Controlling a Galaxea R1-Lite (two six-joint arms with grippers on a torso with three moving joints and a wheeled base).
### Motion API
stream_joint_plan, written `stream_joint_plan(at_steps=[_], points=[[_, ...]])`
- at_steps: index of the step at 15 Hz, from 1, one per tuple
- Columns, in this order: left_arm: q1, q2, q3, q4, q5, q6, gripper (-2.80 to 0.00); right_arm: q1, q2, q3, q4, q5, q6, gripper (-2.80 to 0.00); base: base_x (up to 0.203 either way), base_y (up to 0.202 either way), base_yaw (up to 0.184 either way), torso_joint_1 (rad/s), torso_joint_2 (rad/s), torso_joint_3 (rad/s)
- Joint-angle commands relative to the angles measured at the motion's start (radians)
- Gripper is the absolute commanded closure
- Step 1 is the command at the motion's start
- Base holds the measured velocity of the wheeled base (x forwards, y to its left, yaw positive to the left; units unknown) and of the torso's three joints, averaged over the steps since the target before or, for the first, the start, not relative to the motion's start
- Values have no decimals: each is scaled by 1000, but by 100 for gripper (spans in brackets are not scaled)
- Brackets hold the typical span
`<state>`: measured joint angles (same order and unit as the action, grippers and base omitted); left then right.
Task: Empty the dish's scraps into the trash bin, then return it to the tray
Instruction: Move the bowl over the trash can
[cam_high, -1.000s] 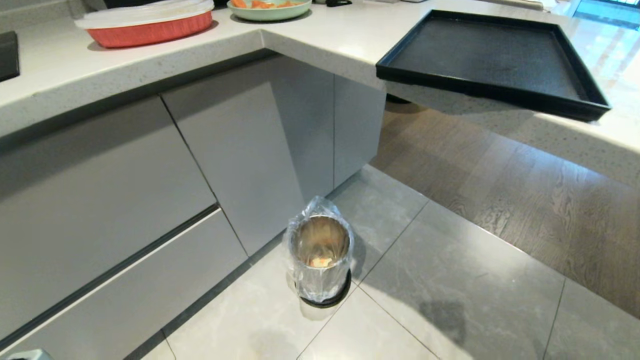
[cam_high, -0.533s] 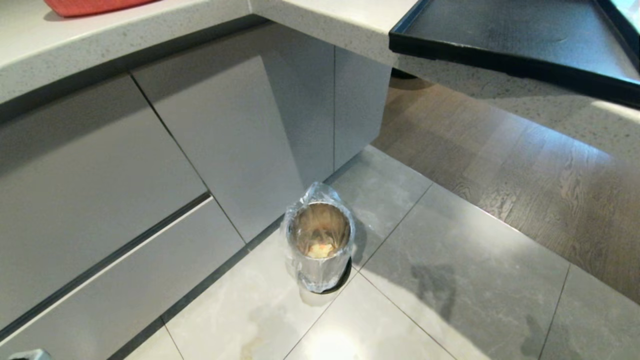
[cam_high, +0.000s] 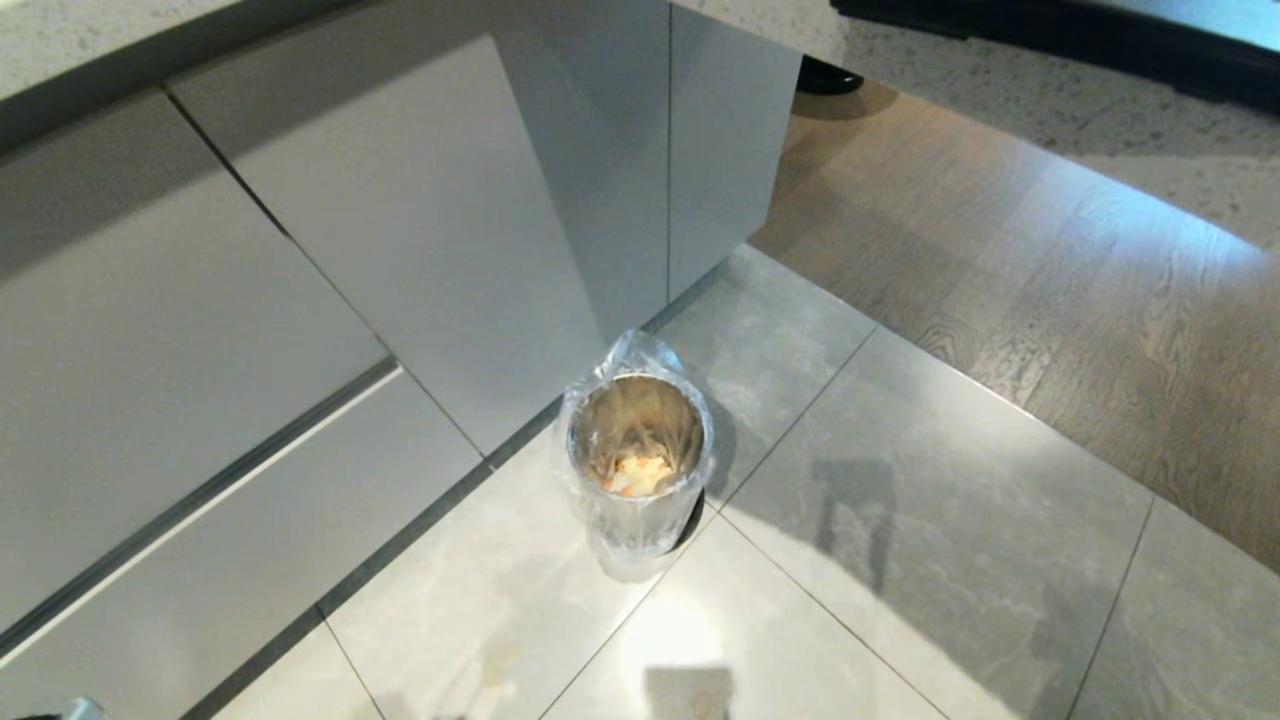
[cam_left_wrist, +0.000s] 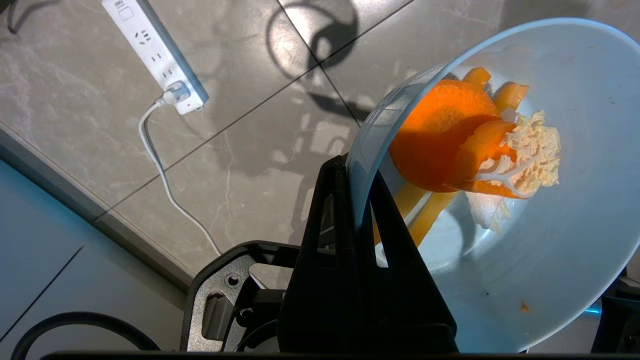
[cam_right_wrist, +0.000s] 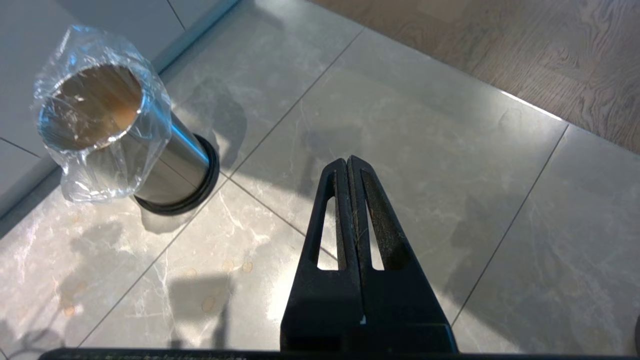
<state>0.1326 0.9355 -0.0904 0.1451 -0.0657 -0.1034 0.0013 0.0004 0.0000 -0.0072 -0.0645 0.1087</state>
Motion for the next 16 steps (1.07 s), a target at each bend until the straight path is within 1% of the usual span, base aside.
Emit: stream_joint_plan(at_steps=[1, 6, 9, 12, 16], points=[[2, 0, 0, 2, 1, 1, 0, 0, 0, 0, 0, 0, 2, 0, 0, 0, 0, 2, 2, -200], [2, -6, -1, -5, -3, -2, 0, 0, 0, 0, 0, 0, 0, 0, 0, 0, 0, 2, 3, -197], [4, -9, 19, -103, -6, -2, 0, 0, 1, 0, 0, 0, 0, 0, 0, 0, 0, 1, 2, -141], [4, -9, 51, -200, -6, 1, 0, 0, 0, 0, 0, 0, 0, 0, 0, 0, 0, 0, 3, -23], [3, -9, 54, -205, -9, 1, 0, 0, 0, 0, 0, -1, 1, 0, 0, 0, 0, 2, -1, -77]])
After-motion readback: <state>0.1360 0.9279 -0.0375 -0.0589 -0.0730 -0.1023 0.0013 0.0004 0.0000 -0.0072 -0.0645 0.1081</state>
